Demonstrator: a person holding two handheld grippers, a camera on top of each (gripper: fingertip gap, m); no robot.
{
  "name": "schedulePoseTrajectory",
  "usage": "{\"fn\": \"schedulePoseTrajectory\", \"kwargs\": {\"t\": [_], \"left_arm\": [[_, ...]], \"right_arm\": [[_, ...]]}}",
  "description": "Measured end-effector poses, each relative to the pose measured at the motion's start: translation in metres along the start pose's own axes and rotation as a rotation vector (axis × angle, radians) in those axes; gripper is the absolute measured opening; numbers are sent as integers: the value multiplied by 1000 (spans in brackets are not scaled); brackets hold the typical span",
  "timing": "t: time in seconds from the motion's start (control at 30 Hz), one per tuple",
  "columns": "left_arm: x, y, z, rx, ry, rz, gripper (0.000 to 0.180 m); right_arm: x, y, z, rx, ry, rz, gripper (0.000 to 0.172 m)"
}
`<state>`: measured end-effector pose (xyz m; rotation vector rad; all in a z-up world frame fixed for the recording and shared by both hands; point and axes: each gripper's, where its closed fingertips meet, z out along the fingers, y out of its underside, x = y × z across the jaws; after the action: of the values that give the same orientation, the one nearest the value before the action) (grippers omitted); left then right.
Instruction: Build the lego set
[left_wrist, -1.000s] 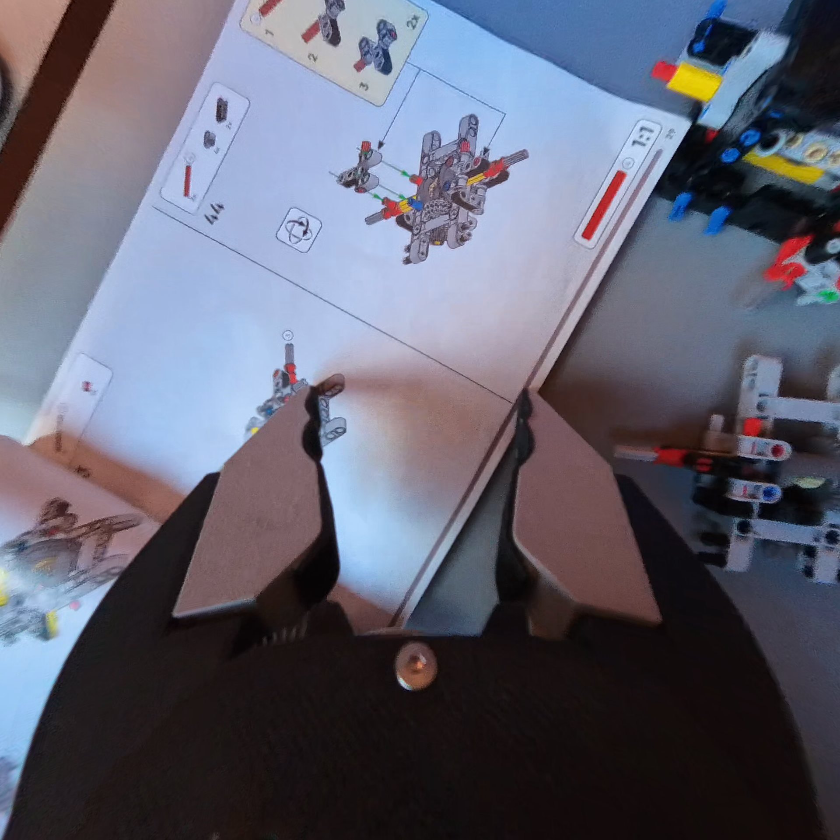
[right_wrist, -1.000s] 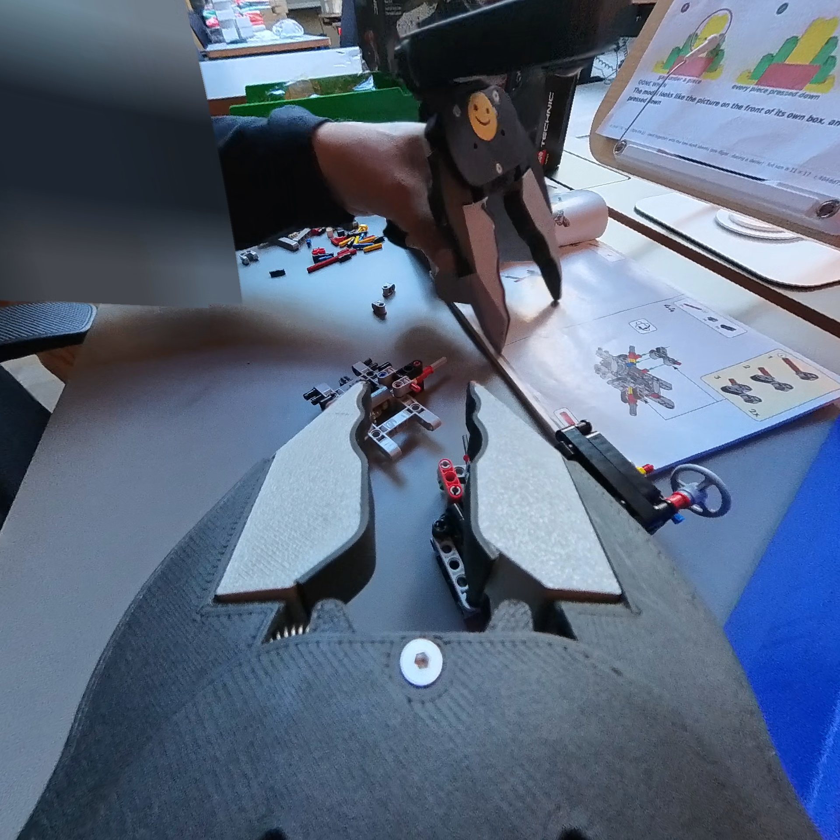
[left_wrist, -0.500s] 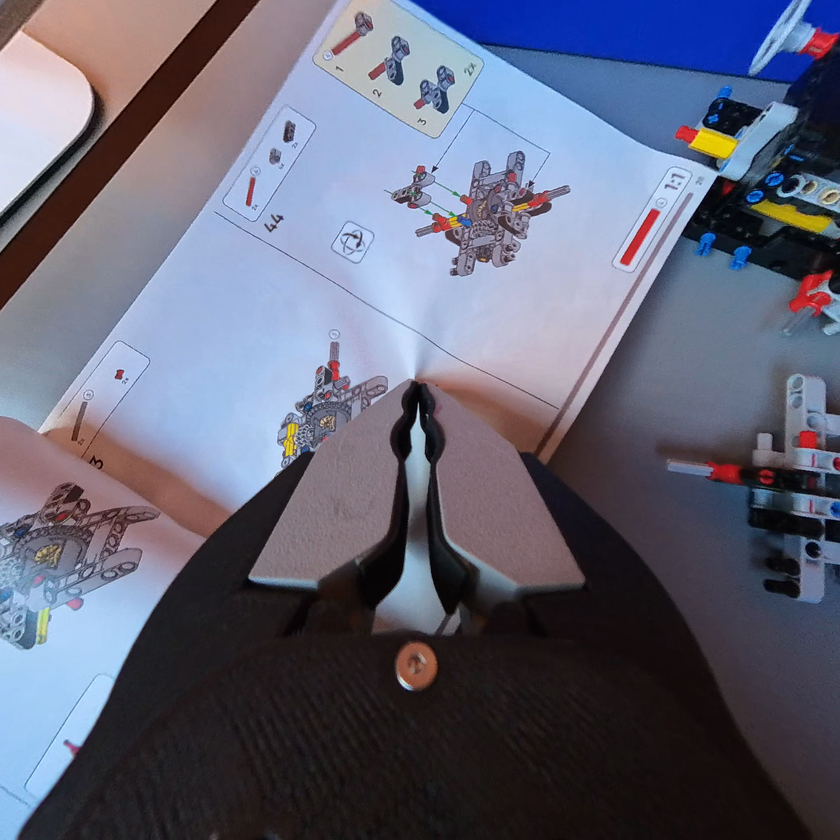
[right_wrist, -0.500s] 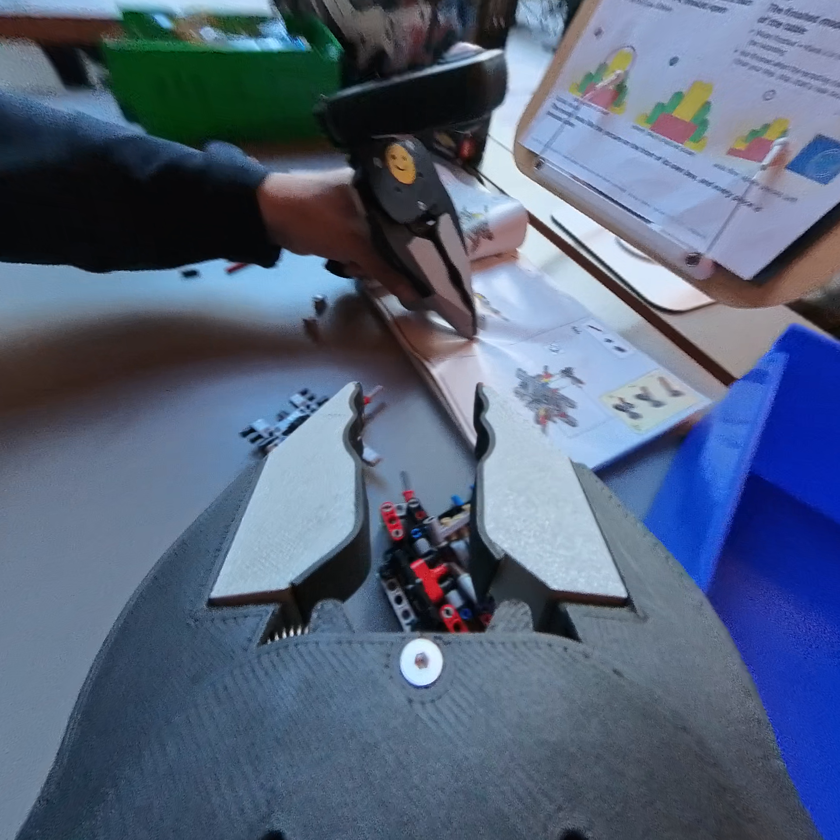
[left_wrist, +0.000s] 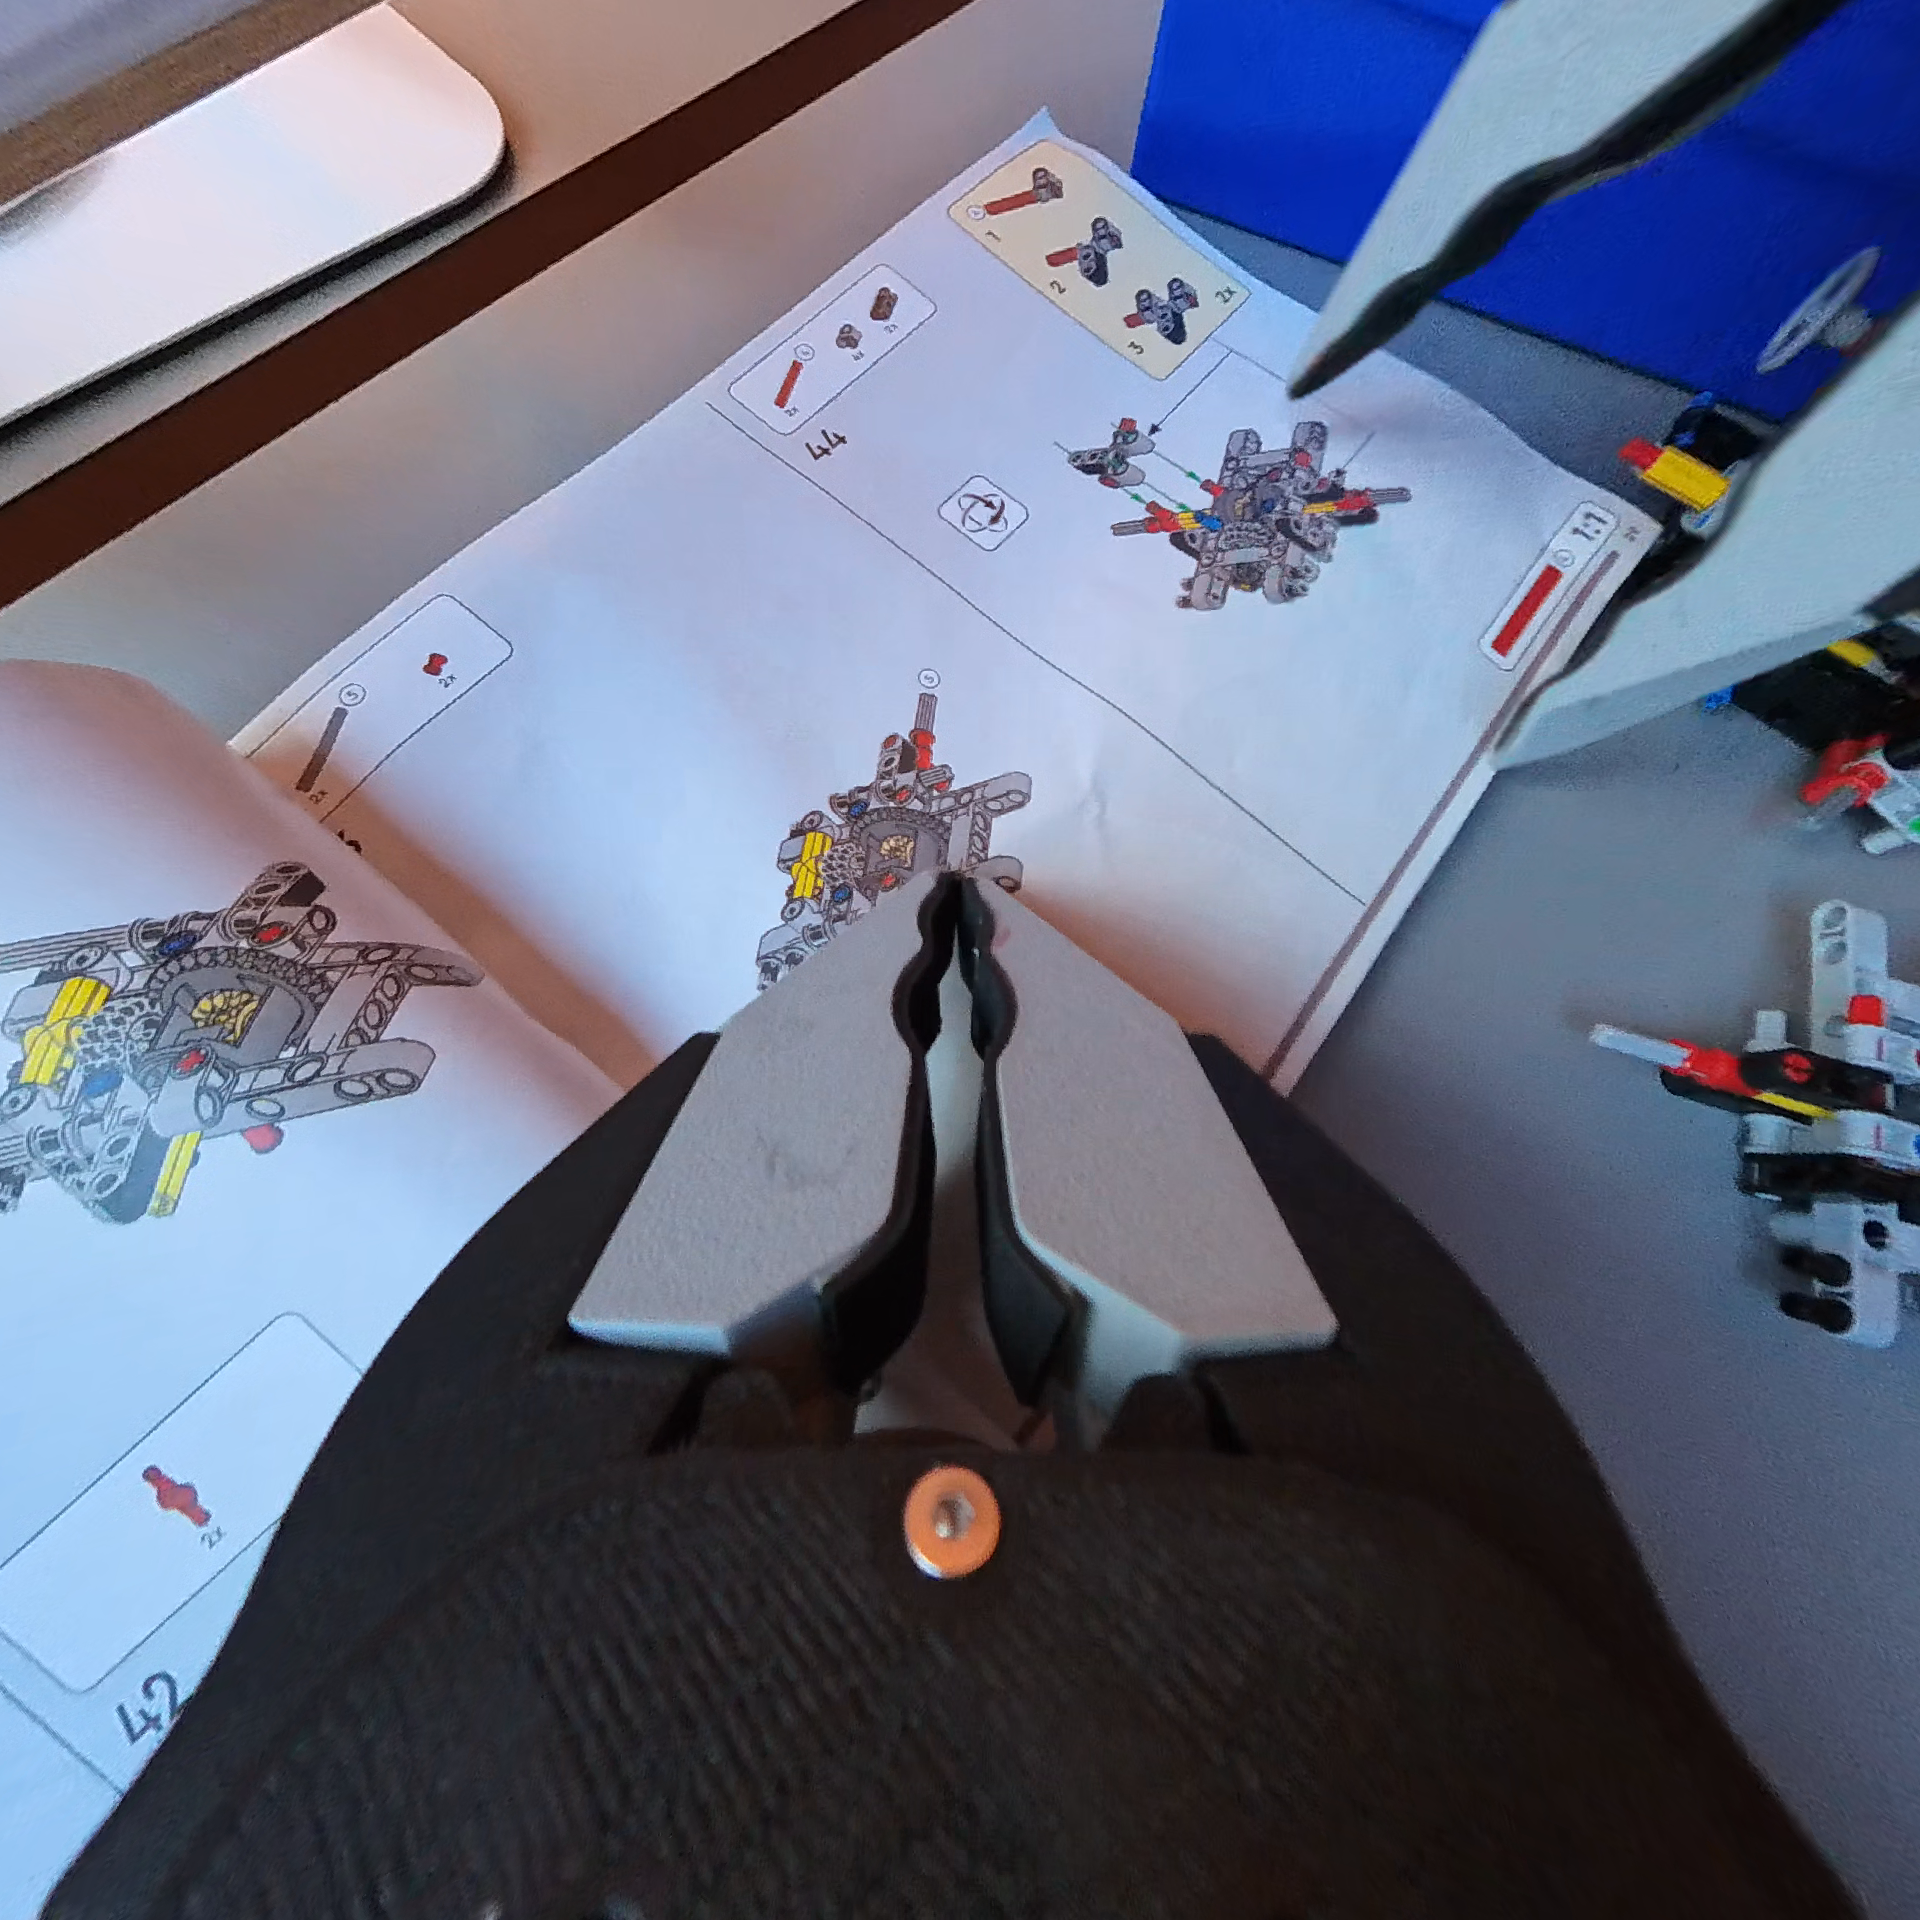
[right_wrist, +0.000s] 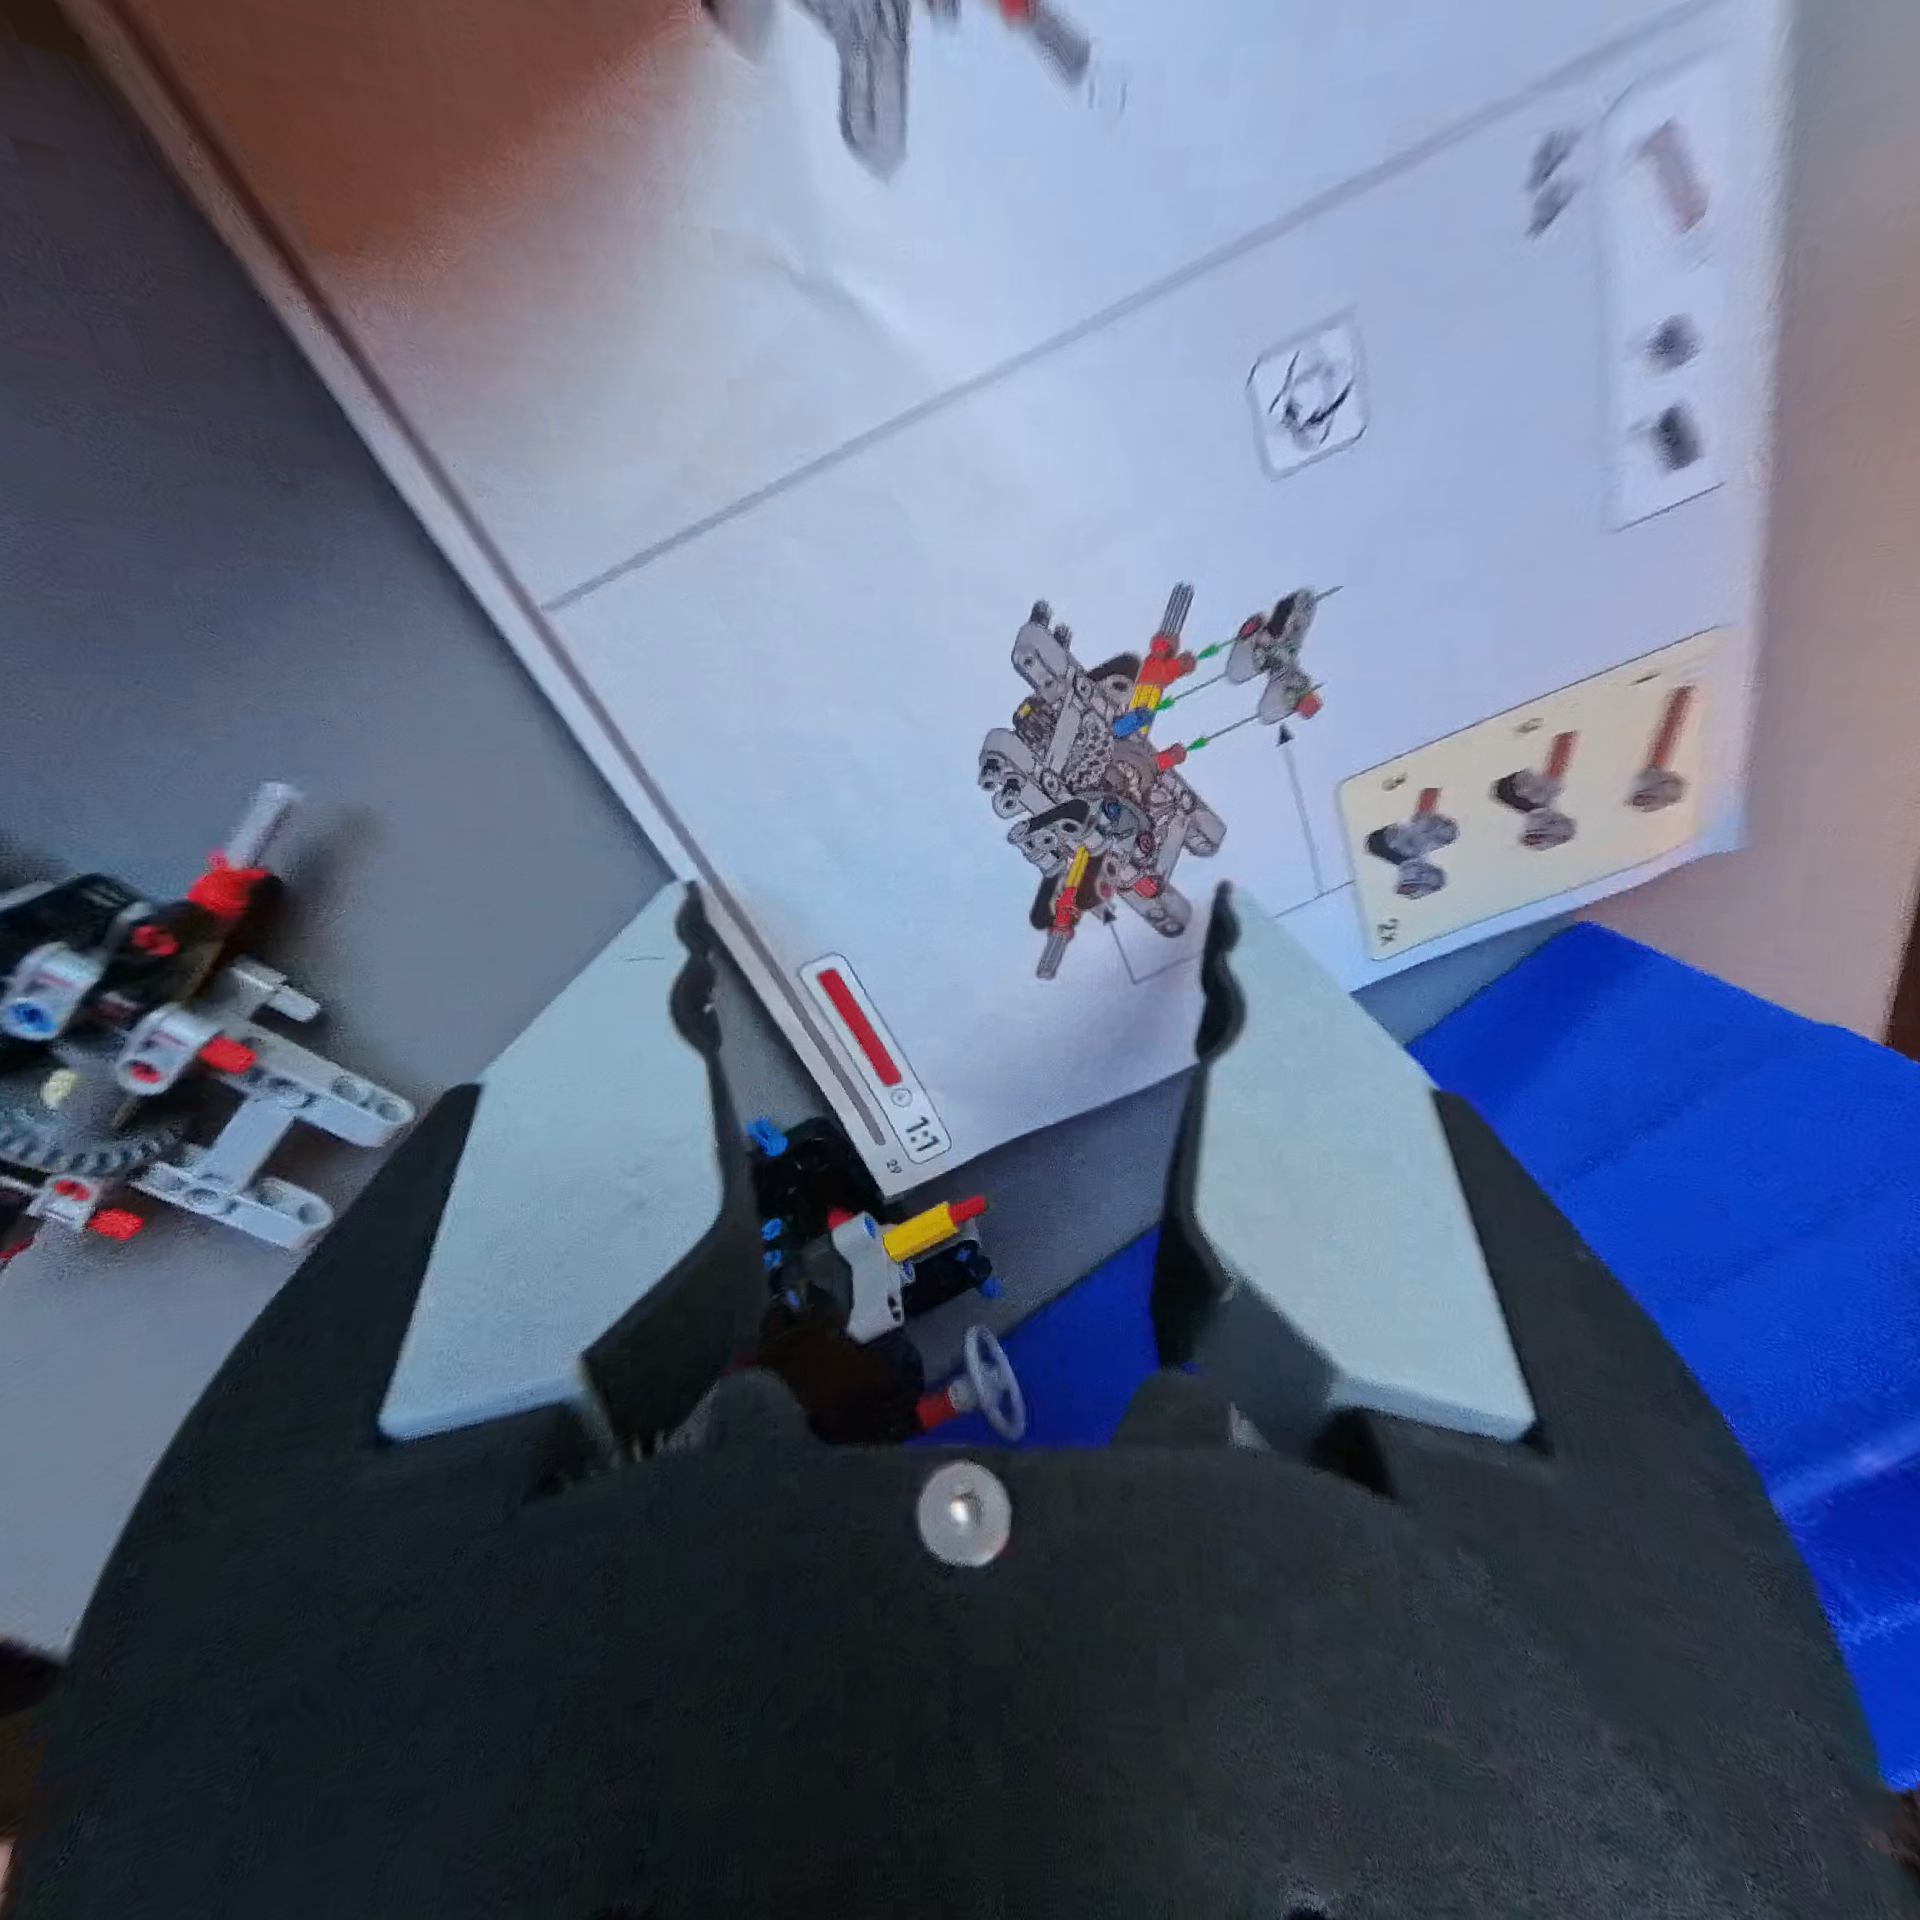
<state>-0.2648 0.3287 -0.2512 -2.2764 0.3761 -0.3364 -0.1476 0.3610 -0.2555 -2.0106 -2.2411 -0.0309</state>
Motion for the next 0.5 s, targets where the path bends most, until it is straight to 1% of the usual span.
{"fn": "schedulePoseTrajectory", "kwargs": {"t": [0.03,0.07,0.33,0.4,0.47,0.5], "left_arm": [[0,0,0,-2,5,-1,0],[0,0,0,-2,11,-5,0],[-1,-1,0,2,67,-62,0],[0,-1,0,2,70,-64,0],[0,-1,0,3,68,-62,0],[0,-1,0,3,68,-62,0]], "right_arm": [[1,4,7,-47,-27,5,100],[-1,4,11,-66,-65,16,101],[-2,5,11,-127,-89,-20,98],[-7,5,9,-141,-127,-20,109],[-13,4,6,-136,-168,-20,106],[-18,3,4,-128,-199,-15,110]]}}
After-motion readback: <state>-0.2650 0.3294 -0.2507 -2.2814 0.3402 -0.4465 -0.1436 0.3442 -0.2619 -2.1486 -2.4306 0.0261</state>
